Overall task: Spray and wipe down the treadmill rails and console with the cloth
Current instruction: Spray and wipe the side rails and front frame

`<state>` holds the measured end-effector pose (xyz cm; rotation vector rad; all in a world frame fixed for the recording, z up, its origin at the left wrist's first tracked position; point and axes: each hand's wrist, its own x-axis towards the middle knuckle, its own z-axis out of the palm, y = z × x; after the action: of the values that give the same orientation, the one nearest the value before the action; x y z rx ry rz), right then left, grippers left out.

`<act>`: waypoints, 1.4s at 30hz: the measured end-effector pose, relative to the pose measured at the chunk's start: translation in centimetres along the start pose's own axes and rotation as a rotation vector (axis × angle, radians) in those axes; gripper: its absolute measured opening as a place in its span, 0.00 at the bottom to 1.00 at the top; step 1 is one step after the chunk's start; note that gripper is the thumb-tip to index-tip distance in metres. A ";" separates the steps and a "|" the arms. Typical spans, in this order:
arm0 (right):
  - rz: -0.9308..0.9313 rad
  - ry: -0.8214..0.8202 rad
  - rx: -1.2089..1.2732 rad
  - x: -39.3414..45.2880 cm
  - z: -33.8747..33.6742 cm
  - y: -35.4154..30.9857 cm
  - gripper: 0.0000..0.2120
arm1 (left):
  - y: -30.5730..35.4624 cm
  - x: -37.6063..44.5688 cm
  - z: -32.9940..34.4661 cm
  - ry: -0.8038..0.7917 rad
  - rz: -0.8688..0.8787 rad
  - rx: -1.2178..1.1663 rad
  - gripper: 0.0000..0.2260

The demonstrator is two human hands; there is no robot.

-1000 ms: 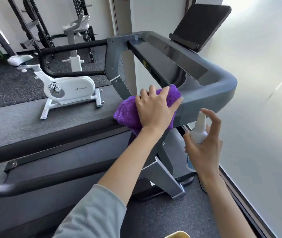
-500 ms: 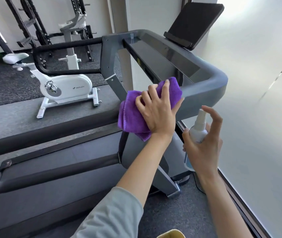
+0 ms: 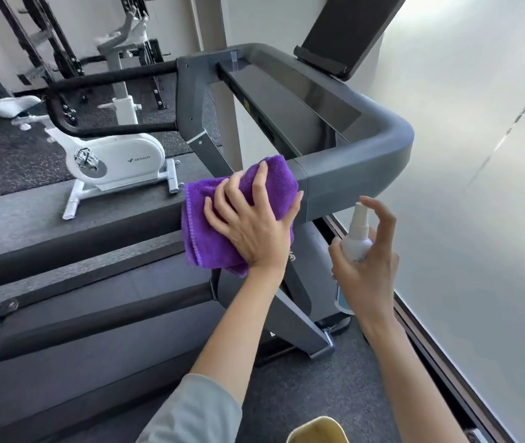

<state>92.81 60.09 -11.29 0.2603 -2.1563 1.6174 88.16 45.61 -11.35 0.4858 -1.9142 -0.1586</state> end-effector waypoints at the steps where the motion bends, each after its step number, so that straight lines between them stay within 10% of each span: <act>1: 0.002 0.001 0.004 0.0 0.1 0.0 0.30 | 0.5 0.2 0.2 -0.004 -0.001 -0.005 0.28; 29: -0.011 -0.115 -0.008 -1.8 3.7 -0.2 0.31 | -12.0 2.8 -5.2 -0.048 0.167 0.183 0.28; 42: -0.115 -0.186 0.095 -3.8 11.3 -4.2 0.30 | -11.8 8.6 -6.8 -0.512 0.229 0.060 0.31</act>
<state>95.31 47.70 -11.87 0.5743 -2.1561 1.6897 94.68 32.24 -5.21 0.2755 -2.4657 -0.0795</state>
